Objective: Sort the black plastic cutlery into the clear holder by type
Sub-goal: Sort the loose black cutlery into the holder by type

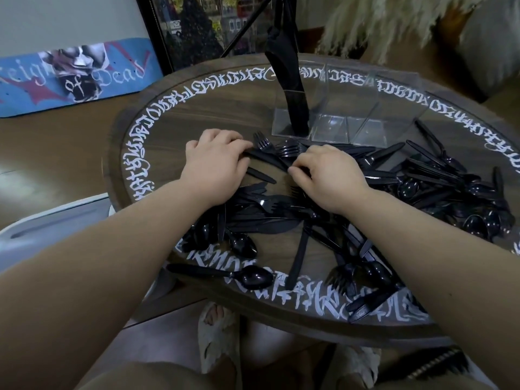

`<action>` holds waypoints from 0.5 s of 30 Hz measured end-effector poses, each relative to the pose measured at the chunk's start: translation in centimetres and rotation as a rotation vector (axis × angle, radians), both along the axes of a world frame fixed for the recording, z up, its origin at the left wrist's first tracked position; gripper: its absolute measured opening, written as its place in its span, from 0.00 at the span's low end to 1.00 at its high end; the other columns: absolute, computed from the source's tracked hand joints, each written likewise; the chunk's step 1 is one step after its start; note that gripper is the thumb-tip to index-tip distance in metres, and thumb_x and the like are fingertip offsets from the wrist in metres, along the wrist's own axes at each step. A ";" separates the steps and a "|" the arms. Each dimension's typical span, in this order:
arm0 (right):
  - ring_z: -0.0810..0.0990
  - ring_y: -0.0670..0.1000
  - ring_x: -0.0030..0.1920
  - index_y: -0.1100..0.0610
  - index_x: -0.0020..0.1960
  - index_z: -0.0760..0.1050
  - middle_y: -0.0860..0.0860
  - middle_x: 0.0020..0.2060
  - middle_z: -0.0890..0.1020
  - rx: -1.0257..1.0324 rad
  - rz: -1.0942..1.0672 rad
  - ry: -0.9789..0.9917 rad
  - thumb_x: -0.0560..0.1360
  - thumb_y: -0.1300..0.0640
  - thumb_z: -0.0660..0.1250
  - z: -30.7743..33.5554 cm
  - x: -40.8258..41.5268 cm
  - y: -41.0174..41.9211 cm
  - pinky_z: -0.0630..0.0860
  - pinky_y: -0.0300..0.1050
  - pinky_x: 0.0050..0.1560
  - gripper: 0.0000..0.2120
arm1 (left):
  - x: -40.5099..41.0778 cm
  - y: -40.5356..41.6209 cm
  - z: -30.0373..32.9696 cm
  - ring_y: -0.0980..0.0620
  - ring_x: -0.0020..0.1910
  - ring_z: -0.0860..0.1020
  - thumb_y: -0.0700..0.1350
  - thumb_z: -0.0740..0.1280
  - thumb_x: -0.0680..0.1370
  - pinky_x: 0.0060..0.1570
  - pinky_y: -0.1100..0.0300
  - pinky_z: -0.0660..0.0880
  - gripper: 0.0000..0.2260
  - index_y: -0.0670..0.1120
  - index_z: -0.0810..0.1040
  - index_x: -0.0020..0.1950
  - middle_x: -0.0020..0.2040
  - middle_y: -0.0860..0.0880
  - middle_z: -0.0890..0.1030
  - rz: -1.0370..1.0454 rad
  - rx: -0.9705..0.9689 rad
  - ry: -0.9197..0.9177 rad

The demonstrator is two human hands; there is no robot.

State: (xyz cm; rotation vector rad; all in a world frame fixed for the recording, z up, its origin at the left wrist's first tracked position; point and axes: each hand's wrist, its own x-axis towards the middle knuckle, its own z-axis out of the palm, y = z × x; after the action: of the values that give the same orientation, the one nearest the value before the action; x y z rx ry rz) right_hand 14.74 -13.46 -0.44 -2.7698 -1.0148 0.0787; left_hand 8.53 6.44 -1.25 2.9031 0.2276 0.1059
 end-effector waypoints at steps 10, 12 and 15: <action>0.68 0.57 0.63 0.54 0.66 0.74 0.51 0.65 0.72 -0.051 -0.114 -0.032 0.78 0.47 0.60 -0.6 0.4 -0.7 0.69 0.53 0.62 0.20 | 2.0 0.7 0.4 0.45 0.64 0.67 0.54 0.64 0.78 0.60 0.46 0.63 0.09 0.52 0.75 0.55 0.57 0.50 0.78 0.086 0.069 0.103; 0.69 0.58 0.63 0.55 0.66 0.73 0.51 0.65 0.72 -0.057 -0.133 -0.032 0.77 0.47 0.60 -0.5 0.3 -0.8 0.69 0.53 0.62 0.21 | 2.0 1.1 0.6 0.44 0.64 0.67 0.54 0.64 0.78 0.60 0.46 0.63 0.10 0.52 0.74 0.56 0.57 0.49 0.78 0.104 0.075 0.141; 0.70 0.58 0.62 0.55 0.67 0.72 0.53 0.63 0.72 -0.030 -0.166 -0.033 0.77 0.48 0.62 -0.3 0.1 -1.1 0.70 0.54 0.62 0.21 | 1.9 1.6 0.8 0.43 0.64 0.67 0.54 0.63 0.78 0.60 0.46 0.64 0.11 0.53 0.76 0.58 0.58 0.48 0.77 0.112 0.134 0.192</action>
State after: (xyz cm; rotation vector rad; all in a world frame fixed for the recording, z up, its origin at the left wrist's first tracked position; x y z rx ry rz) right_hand 14.87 -14.58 -0.78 -2.8796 -0.7933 0.0250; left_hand 10.45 8.00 -0.43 3.0339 0.4315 -0.1457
